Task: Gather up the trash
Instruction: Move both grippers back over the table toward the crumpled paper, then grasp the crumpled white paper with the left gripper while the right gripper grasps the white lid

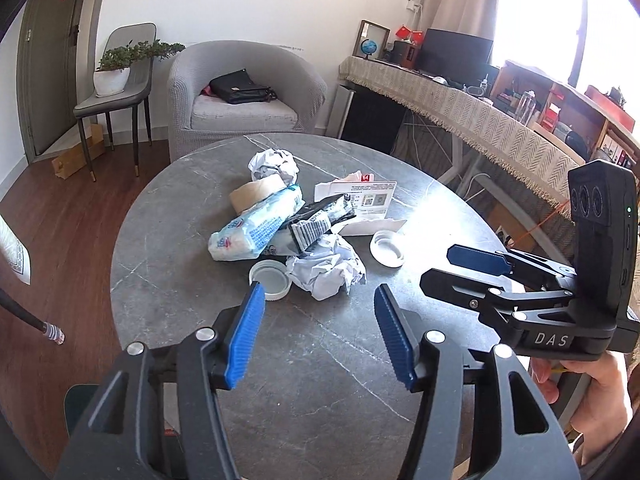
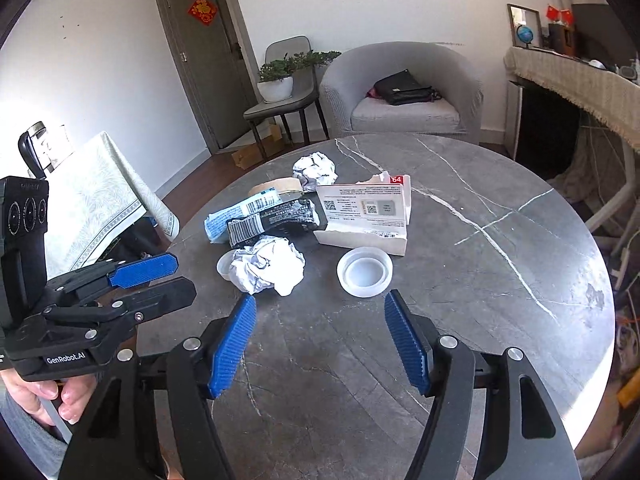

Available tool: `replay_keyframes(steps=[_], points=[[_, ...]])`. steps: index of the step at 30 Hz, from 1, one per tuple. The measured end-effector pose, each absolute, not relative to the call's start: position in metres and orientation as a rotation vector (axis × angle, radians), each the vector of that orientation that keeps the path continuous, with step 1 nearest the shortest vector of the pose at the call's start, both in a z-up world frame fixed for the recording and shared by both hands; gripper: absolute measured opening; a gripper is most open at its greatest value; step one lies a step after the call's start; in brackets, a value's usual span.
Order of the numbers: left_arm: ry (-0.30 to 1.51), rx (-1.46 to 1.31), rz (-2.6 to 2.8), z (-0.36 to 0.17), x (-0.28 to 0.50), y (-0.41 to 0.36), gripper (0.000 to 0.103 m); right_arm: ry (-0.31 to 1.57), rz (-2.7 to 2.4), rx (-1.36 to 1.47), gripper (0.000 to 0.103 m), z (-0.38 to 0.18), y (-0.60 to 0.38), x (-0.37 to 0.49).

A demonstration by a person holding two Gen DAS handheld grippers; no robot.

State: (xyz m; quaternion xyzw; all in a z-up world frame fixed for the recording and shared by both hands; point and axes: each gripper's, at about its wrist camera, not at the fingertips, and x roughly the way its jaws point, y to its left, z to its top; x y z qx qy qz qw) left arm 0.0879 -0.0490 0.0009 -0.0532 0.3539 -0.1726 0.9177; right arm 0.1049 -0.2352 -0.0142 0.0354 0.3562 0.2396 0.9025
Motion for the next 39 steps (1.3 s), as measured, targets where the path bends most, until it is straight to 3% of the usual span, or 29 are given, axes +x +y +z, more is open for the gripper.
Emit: replay_keyframes(steps=[17, 21, 36, 39], points=[[0.780, -0.104, -0.279, -0.022, 0.138, -0.078, 0.064, 0.744, 0.492, 0.135, 0.079, -0.020, -0.269, 0.116], [0.768, -0.083, -0.273, -0.022, 0.140, -0.082, 0.058, 0.752, 0.494, 0.107, 0.079, -0.021, -0.267, 0.119], [0.777, -0.108, -0.361, -0.015, 0.124, -0.076, 0.057, 0.787, 0.457, 0.042, 0.079, -0.028, -0.243, 0.138], [0.784, -0.093, -0.379, -0.016, 0.117, -0.074, 0.057, 0.801, 0.451, 0.033, 0.072, -0.029, -0.236, 0.142]])
